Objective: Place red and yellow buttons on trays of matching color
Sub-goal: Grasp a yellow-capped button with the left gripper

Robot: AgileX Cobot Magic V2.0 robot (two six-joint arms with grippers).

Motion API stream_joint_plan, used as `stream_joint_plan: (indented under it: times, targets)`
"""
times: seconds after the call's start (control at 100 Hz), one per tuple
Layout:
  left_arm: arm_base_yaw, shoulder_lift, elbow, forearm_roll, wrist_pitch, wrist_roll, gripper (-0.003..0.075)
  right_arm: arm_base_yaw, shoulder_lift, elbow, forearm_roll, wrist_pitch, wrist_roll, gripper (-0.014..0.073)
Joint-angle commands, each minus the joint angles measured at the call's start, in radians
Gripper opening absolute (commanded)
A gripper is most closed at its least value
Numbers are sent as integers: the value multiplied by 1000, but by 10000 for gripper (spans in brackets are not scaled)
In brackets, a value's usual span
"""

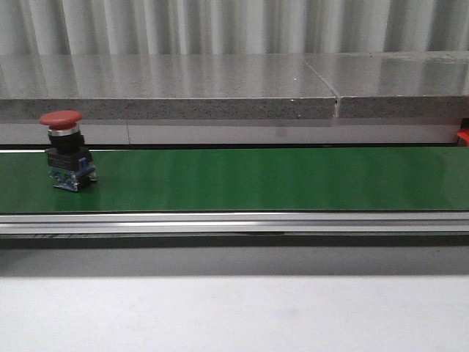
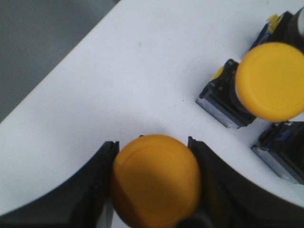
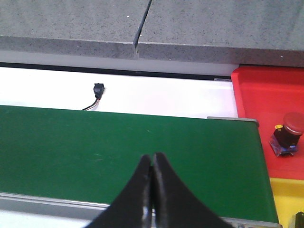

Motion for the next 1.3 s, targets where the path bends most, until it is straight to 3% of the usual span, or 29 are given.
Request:
stream_joint_plan:
  times: [0.0,0.27,0.56,0.81,1.29]
  targets:
    - [-1,-90,-25,-6,-32,-12,-21,2,-1,-25,10,-65,-12,-68]
    - [-67,-263,-25,-49,49,-12,-21,2,-1,-25,10,-65,-12,-68]
    - [-279,-421,-25,-5,125,-1,-21,2,-1,-25,10,-65,-12,-68]
    - [-434,-432,-25,59,168,-1,-21,2,-1,-25,10,-65,-12,-68]
    - [-460,-291,-38,23,103,-1,-21,2,-1,-25,10,-65,-12,-68]
